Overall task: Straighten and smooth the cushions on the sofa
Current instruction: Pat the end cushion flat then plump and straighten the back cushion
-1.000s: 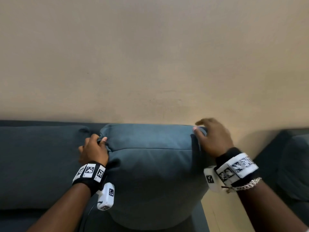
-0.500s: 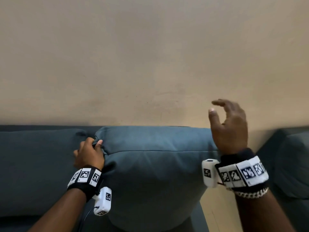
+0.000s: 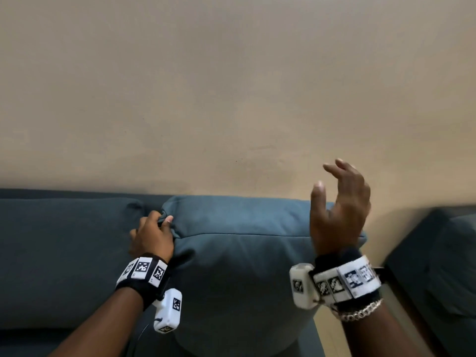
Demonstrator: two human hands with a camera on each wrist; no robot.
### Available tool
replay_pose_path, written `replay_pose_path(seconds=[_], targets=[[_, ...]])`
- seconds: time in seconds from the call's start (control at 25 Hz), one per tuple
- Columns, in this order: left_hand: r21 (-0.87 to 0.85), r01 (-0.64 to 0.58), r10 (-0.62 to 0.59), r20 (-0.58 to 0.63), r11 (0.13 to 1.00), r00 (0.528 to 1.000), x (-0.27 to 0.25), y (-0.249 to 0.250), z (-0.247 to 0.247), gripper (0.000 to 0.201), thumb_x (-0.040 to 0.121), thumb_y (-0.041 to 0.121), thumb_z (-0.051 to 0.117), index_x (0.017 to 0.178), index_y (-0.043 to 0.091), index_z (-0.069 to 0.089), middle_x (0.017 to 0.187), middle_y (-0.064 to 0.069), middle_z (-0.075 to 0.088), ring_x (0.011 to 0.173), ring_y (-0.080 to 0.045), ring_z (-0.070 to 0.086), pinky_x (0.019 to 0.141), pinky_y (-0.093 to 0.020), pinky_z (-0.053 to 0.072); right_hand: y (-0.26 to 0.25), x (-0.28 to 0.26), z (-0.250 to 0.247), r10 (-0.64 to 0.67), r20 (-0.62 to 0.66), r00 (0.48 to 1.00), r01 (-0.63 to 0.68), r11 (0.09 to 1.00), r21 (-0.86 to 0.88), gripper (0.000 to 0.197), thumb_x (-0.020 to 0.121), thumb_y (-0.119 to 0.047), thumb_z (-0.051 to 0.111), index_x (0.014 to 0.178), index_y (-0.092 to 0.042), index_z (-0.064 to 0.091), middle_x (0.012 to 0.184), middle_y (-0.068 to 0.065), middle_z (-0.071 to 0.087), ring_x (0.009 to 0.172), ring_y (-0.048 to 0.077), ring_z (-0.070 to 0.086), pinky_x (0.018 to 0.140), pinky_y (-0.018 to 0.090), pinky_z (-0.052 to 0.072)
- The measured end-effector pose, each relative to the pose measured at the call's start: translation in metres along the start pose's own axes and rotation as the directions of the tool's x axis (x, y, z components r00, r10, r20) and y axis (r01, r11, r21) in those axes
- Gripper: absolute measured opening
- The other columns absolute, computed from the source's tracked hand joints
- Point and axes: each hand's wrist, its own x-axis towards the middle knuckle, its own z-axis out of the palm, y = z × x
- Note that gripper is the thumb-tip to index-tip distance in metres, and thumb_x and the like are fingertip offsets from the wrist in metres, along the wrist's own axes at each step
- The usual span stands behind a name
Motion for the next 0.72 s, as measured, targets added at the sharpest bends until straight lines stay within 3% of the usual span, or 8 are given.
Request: replay_pose_path(seconds=[0.04, 0.16, 0.32, 0.4, 0.44, 0.52, 0.6, 0.72], targets=[[0.003, 0.001, -0.001, 0.011, 1.000, 1.000, 0.000, -0.001, 0.000, 0.026, 0.102, 0.043, 0.053, 0.101, 0.018, 0.060, 0.123, -0.012, 0.058, 0.109, -0.045, 0.048, 0.086, -0.051, 0.043, -0.001, -0.023, 0.013, -0.038, 0.150, 0.988, 0.062, 0.986, -0.157, 0.057, 0.095, -0.048, 0.033, 0.146, -0.029, 0.053, 0.155, 0.001, 0.047, 0.149, 0.024, 0.036, 0.121, 0.045, 0.023], [0.014, -0.009, 0.008, 0.079, 1.000, 0.997, -0.002, -0.008, 0.004, 0.026, 0.102, 0.042, 0.054, 0.101, 0.016, 0.059, 0.119, -0.016, 0.059, 0.108, -0.045, 0.049, 0.089, -0.049, 0.041, 0.016, -0.052, 0.057, 0.142, 0.749, 0.647, 0.282, 0.869, -0.408, 0.072, 0.092, -0.062, 0.007, 0.148, -0.037, 0.046, 0.160, -0.005, 0.044, 0.152, 0.023, 0.031, 0.125, 0.055, 0.013], [-0.057, -0.017, 0.017, 0.001, 0.998, 1.000, -0.004, -0.004, 0.003, 0.027, 0.101, 0.042, 0.054, 0.097, 0.016, 0.058, 0.116, -0.013, 0.059, 0.106, -0.044, 0.049, 0.087, -0.049, 0.042, -0.028, 0.010, 0.021, -0.098, 0.215, 0.972, 0.090, 0.995, 0.044, 0.041, 0.098, -0.045, 0.051, 0.133, -0.027, 0.061, 0.145, 0.001, 0.057, 0.136, 0.024, 0.050, 0.114, 0.045, 0.035], [-0.061, -0.019, 0.020, 0.007, 0.998, 1.000, -0.002, -0.002, 0.001, 0.027, 0.101, 0.043, 0.054, 0.097, 0.017, 0.058, 0.117, -0.012, 0.060, 0.106, -0.044, 0.049, 0.087, -0.049, 0.043, -0.058, -0.008, 0.012, -0.128, -0.037, 0.991, 0.133, 0.958, 0.253, 0.048, 0.096, -0.037, 0.054, 0.143, -0.023, 0.056, 0.157, 0.003, 0.047, 0.148, 0.023, 0.039, 0.119, 0.039, 0.028], [-0.059, -0.020, 0.021, 0.018, 0.998, 1.000, -0.002, -0.003, 0.000, 0.027, 0.101, 0.044, 0.054, 0.097, 0.017, 0.058, 0.118, -0.011, 0.060, 0.107, -0.044, 0.049, 0.088, -0.049, 0.043, -0.067, -0.028, 0.025, -0.200, 0.063, 0.978, 0.189, 0.971, 0.147, 0.056, 0.098, -0.040, 0.047, 0.152, -0.025, 0.047, 0.166, 0.005, 0.033, 0.155, 0.026, 0.027, 0.124, 0.039, 0.019], [-0.058, -0.017, 0.021, 0.053, 0.998, 0.998, 0.000, -0.005, 0.001, 0.026, 0.100, 0.044, 0.054, 0.098, 0.018, 0.059, 0.118, -0.012, 0.060, 0.107, -0.044, 0.050, 0.090, -0.049, 0.043, -0.062, -0.072, 0.067, -0.165, 0.661, 0.732, 0.358, 0.919, -0.168, 0.072, 0.097, -0.060, 0.012, 0.163, -0.035, 0.020, 0.174, 0.002, 0.002, 0.161, 0.030, 0.005, 0.127, 0.046, 0.001], [-0.068, -0.006, 0.013, 0.092, 0.998, 0.996, -0.001, -0.009, 0.004, 0.026, 0.100, 0.044, 0.055, 0.099, 0.018, 0.059, 0.117, -0.015, 0.060, 0.107, -0.046, 0.050, 0.093, -0.049, 0.043, -0.054, -0.065, 0.083, -0.039, 0.861, 0.507, 0.443, 0.868, -0.222, 0.075, 0.095, -0.067, 0.006, 0.162, -0.037, 0.019, 0.174, 0.000, 0.012, 0.160, 0.032, 0.009, 0.127, 0.053, 0.005], [-0.110, -0.012, 0.015, 0.024, 0.994, 1.000, 0.000, -0.013, 0.000, 0.026, 0.100, 0.041, 0.056, 0.098, 0.015, 0.060, 0.114, -0.016, 0.061, 0.104, -0.046, 0.050, 0.090, -0.048, 0.043, -0.084, -0.011, 0.061, -0.211, 0.595, 0.776, 0.224, 0.973, 0.053, 0.057, 0.102, -0.058, 0.045, 0.153, -0.032, 0.041, 0.163, 0.000, 0.038, 0.150, 0.026, 0.036, 0.121, 0.050, 0.031]])
